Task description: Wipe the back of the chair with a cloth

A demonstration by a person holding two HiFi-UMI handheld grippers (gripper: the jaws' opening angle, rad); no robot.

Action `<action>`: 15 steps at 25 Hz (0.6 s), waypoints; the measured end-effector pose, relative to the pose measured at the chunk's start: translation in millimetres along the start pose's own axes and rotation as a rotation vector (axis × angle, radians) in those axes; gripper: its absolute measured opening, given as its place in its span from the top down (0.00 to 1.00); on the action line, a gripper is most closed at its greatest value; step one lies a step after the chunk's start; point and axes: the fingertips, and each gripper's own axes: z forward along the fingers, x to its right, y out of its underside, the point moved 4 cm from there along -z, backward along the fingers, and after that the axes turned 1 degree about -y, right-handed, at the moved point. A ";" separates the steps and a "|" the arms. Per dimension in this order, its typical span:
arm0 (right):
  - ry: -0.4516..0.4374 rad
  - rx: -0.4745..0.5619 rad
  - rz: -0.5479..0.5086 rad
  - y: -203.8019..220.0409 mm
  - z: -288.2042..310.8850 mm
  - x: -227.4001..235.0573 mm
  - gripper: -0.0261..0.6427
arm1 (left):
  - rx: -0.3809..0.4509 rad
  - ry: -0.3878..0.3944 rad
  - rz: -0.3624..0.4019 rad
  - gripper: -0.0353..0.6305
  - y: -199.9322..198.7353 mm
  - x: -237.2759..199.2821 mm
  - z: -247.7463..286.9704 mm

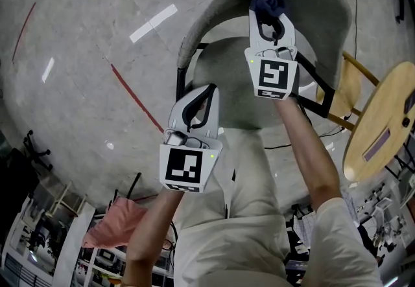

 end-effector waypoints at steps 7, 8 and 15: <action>-0.074 0.007 -0.063 2.9 3.2 -16.1 0.81 | 0.006 0.005 0.018 0.94 -1.8 1.9 -1.2; -0.085 0.006 -0.073 3.6 3.2 -19.5 0.80 | 0.007 0.005 0.018 0.94 -2.0 1.6 -1.6; -0.109 0.009 -0.109 8.5 6.2 -31.3 0.85 | 0.009 -0.004 0.017 0.94 0.6 -1.4 -2.8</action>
